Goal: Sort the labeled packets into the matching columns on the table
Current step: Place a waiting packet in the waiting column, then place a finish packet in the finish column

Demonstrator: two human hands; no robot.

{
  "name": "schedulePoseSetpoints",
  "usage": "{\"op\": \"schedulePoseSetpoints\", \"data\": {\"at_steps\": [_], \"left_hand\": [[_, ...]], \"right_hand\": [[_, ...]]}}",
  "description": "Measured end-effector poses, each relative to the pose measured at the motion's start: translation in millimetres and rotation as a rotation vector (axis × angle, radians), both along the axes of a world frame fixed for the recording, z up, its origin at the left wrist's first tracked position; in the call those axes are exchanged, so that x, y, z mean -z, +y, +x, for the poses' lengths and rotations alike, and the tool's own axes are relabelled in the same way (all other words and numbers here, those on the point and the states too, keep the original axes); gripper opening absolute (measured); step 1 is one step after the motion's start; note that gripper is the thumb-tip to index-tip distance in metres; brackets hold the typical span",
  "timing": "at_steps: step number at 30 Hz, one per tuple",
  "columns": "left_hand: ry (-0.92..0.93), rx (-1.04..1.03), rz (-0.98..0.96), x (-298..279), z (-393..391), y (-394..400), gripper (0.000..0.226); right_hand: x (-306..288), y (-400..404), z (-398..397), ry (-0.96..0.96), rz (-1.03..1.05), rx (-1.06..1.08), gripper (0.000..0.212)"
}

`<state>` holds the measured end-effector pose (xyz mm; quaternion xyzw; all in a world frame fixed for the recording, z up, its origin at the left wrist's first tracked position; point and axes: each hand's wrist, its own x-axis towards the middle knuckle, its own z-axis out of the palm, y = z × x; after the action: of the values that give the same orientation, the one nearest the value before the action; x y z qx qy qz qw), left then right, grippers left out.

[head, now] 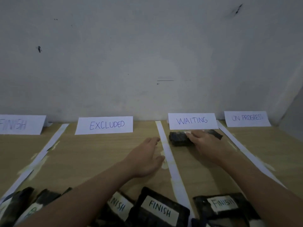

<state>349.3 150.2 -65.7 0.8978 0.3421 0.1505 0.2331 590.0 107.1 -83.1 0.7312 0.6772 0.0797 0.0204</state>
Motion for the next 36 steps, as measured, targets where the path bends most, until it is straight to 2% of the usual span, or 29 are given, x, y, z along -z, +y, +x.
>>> {"op": "schedulePoseSetpoints", "data": {"at_steps": [5, 9, 13, 16, 20, 25, 31, 36], "left_hand": [[0.115, 0.055, 0.074, 4, 8, 4, 0.057], [0.149, 0.095, 0.093, 2, 9, -4, 0.053], [0.150, 0.152, 0.102, -10, 4, -20, 0.043], [0.156, 0.207, 0.126, -20, 1, -38, 0.038], [0.187, 0.275, 0.158, -30, 2, -69, 0.034], [0.260, 0.329, 0.238, -34, 10, -101, 0.033], [0.342, 0.331, 0.358, -32, 11, -117, 0.035], [0.372, 0.305, 0.403, -33, -1, -110, 0.036]], "right_hand": [[7, 18, 6, 0.058, 0.065, -0.001, 0.060], [-10, 11, -2, -0.009, 0.039, 0.001, 0.052], [-37, -26, -18, 0.124, 0.143, -0.027, 0.039], [-51, -60, -25, 0.206, 0.156, -0.087, 0.026], [-66, -107, -30, 0.268, 0.166, -0.110, 0.021], [-63, -145, -38, 0.356, -0.020, -0.078, 0.021], [-49, -143, -52, 0.350, -0.257, -0.019, 0.047], [-49, -135, -53, 0.328, -0.366, -0.010, 0.050]]}}
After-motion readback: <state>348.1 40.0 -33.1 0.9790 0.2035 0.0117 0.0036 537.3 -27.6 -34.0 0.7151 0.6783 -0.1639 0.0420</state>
